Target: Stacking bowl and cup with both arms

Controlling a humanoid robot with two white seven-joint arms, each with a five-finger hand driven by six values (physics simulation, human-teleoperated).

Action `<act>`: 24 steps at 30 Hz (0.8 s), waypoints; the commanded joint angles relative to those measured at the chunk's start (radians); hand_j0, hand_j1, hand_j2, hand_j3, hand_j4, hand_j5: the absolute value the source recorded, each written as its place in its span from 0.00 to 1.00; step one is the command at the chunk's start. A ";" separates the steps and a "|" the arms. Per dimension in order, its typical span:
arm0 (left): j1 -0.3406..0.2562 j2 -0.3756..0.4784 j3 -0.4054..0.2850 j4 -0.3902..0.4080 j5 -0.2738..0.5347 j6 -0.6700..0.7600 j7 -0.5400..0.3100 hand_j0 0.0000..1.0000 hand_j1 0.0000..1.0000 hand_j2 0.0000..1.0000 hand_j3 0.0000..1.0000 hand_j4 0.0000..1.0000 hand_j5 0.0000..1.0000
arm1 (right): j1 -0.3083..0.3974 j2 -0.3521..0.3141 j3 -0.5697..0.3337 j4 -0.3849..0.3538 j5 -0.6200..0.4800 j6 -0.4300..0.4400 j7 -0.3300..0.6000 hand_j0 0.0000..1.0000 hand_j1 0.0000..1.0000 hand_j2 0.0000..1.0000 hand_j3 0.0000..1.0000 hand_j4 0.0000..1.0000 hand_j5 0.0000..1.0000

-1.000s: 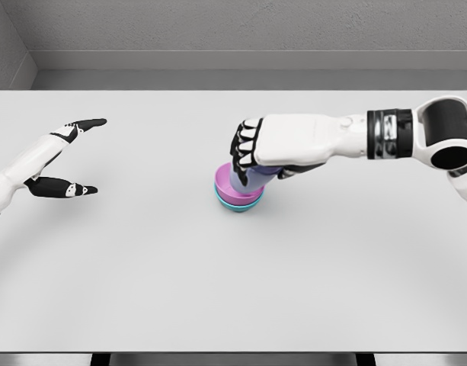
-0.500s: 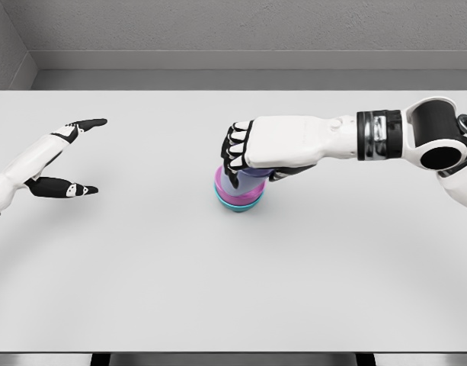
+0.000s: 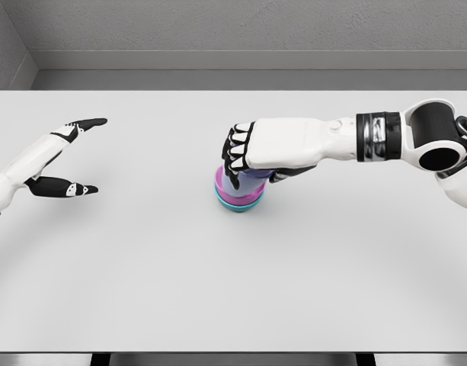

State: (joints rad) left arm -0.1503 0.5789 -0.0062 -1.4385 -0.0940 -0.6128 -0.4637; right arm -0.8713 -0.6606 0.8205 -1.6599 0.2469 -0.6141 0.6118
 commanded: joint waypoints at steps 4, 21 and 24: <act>0.000 -0.001 0.000 0.000 0.008 0.002 0.000 1.00 1.00 1.00 1.00 1.00 1.00 | -0.005 -0.002 0.000 0.009 -0.005 0.003 -0.001 0.49 0.49 0.49 0.49 0.49 0.49; 0.000 -0.007 0.000 0.000 0.008 0.002 -0.003 1.00 1.00 1.00 1.00 1.00 1.00 | -0.006 0.006 0.003 0.048 0.006 0.003 -0.001 0.49 0.49 0.49 0.49 0.49 0.49; 0.000 -0.007 0.000 0.000 0.008 0.002 -0.003 1.00 1.00 1.00 1.00 1.00 1.00 | -0.006 0.007 0.009 0.058 0.008 0.003 -0.001 0.49 0.49 0.49 0.49 0.49 0.49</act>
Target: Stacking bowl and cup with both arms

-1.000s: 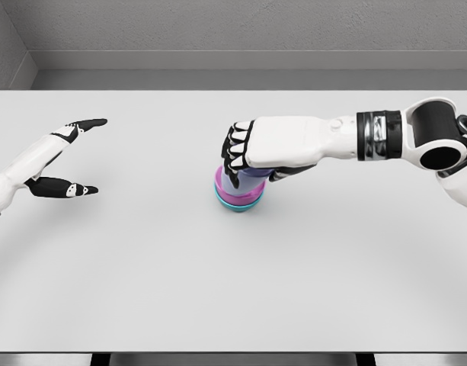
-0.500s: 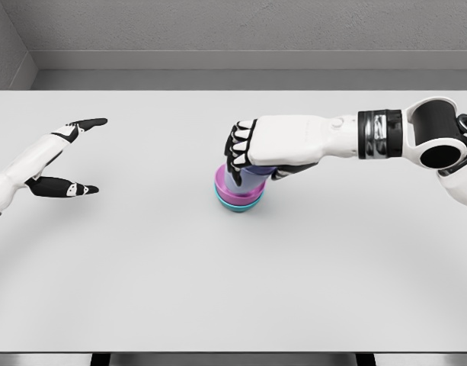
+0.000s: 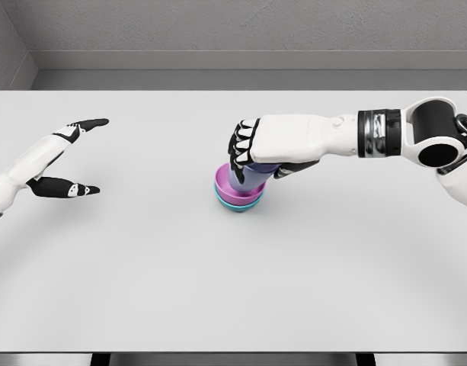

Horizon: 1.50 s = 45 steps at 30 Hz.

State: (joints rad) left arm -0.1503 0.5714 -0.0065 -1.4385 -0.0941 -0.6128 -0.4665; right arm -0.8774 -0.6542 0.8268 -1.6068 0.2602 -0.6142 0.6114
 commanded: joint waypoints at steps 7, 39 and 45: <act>0.000 0.001 0.000 0.000 0.008 0.002 0.000 1.00 1.00 1.00 1.00 1.00 1.00 | -0.006 0.016 0.015 0.024 -0.004 0.003 0.000 0.49 0.49 0.49 0.49 0.49 0.49; 0.000 0.001 0.000 0.000 0.008 0.002 0.000 1.00 1.00 1.00 1.00 1.00 1.00 | -0.011 0.024 -0.018 0.030 0.008 0.003 0.000 1.00 1.00 1.00 1.00 1.00 1.00; 0.000 0.001 0.000 0.000 0.008 0.002 0.000 1.00 1.00 1.00 1.00 1.00 1.00 | 0.006 -0.025 -0.236 0.031 -0.052 0.003 0.000 1.00 1.00 1.00 1.00 1.00 1.00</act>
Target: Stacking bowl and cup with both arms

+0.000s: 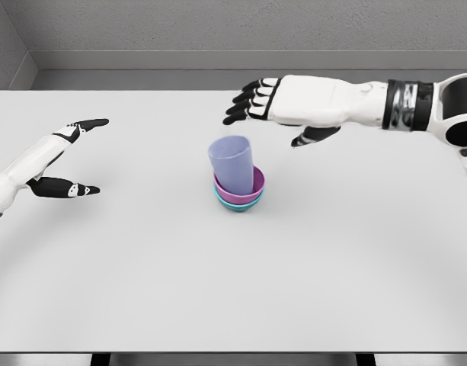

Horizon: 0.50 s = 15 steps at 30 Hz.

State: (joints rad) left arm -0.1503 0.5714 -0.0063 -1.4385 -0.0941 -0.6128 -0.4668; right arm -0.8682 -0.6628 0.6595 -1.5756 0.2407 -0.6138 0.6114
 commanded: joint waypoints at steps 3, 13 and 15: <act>0.000 0.001 0.000 0.000 0.008 0.002 0.000 1.00 1.00 1.00 1.00 1.00 1.00 | 0.018 -0.052 -0.070 0.057 -0.034 0.003 -0.001 1.00 1.00 1.00 1.00 1.00 1.00; 0.002 0.002 0.000 0.001 0.008 0.002 0.000 1.00 1.00 1.00 1.00 1.00 1.00 | 0.054 -0.057 -0.057 0.206 -0.031 0.003 -0.001 1.00 1.00 1.00 1.00 1.00 1.00; 0.002 0.001 0.000 0.001 0.008 0.002 0.000 1.00 1.00 1.00 1.00 1.00 1.00 | 0.054 -0.058 -0.058 0.204 -0.031 0.003 -0.001 1.00 1.00 1.00 1.00 1.00 1.00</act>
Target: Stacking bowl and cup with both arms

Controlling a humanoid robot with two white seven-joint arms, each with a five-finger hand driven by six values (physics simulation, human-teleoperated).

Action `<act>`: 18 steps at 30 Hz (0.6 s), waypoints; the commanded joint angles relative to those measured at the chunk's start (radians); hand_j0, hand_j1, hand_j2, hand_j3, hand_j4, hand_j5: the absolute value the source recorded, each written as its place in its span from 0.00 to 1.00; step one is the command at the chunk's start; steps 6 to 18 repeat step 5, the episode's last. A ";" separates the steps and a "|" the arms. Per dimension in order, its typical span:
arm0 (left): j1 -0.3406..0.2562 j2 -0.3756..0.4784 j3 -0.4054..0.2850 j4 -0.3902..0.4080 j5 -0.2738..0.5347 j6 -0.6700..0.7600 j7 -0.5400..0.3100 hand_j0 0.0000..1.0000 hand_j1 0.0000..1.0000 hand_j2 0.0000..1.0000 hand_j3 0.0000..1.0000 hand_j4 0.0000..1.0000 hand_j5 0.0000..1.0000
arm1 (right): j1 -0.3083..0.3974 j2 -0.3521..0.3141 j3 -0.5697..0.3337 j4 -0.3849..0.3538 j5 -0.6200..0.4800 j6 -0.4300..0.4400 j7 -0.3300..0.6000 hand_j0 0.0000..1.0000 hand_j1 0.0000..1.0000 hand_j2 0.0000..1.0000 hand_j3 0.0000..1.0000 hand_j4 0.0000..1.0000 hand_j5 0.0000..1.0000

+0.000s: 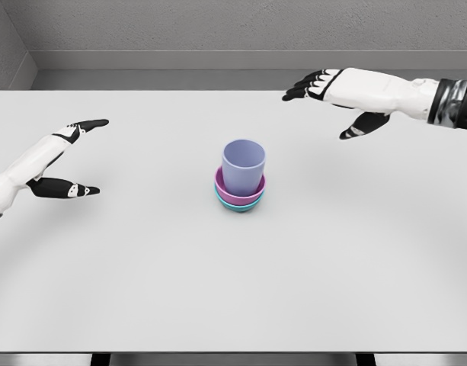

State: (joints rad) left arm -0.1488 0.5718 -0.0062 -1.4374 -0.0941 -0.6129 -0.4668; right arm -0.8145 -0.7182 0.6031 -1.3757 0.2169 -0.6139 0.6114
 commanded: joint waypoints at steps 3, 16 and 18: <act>0.000 0.002 0.000 0.000 0.008 0.002 -0.001 1.00 1.00 1.00 1.00 1.00 1.00 | 0.000 -0.003 -0.002 0.004 -0.007 0.003 -0.001 1.00 1.00 1.00 1.00 1.00 1.00; 0.000 0.002 0.000 0.000 0.008 0.002 -0.001 1.00 1.00 1.00 1.00 1.00 1.00 | 0.002 -0.001 -0.002 0.004 -0.007 0.003 -0.001 1.00 1.00 1.00 1.00 1.00 1.00; 0.000 0.002 0.000 0.000 0.008 0.002 -0.001 1.00 1.00 1.00 1.00 1.00 1.00 | 0.002 -0.001 -0.002 0.004 -0.007 0.003 -0.001 1.00 1.00 1.00 1.00 1.00 1.00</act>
